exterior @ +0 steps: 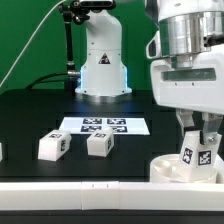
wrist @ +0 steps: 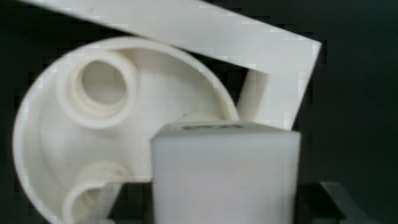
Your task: Assemble stool
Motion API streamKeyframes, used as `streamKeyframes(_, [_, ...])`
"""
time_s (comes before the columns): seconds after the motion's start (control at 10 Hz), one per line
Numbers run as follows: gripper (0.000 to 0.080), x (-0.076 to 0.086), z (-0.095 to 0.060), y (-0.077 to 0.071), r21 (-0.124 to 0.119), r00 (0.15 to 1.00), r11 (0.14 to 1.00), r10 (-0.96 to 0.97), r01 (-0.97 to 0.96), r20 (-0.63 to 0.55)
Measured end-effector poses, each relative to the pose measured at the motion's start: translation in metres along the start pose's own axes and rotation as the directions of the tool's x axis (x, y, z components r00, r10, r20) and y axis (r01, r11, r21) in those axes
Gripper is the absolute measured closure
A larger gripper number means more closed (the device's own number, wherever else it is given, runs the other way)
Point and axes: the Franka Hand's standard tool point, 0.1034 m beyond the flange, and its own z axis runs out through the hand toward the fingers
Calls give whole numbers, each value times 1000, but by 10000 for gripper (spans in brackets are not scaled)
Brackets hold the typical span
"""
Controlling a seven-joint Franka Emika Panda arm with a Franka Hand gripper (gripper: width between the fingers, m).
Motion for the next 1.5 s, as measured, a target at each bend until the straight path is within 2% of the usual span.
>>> streamKeyframes(0.1, [462, -2, 1, 0, 14, 986, 986, 166, -166, 13])
streamKeyframes(0.2, [462, -4, 2, 0, 13, 964, 964, 265, -265, 20])
streamKeyframes(0.5, [452, -4, 2, 1, 4, 923, 924, 383, -383, 39])
streamKeyframes(0.6, [452, -4, 0, 0, 3, 945, 946, 324, -324, 38])
streamKeyframes(0.7, [275, -5, -8, 0, -12, 975, 976, 219, -219, 47])
streamKeyframes(0.8, [176, -8, -20, -4, -4, 982, 984, 178, -178, 57])
streamKeyframes(1.0, [157, -8, -20, -5, 5, 997, 999, 49, -50, 57])
streamKeyframes(1.2, [151, -8, -20, -4, 8, 983, 984, -176, 176, 49])
streamKeyframes(1.3, [150, -10, -19, -1, -9, 932, 933, -359, 360, 41])
streamKeyframes(1.4, [150, -9, -19, -1, -5, 882, 882, -470, 471, 40])
streamKeyframes(1.5, [150, -5, -19, -1, 1, 780, 781, -625, 625, 43])
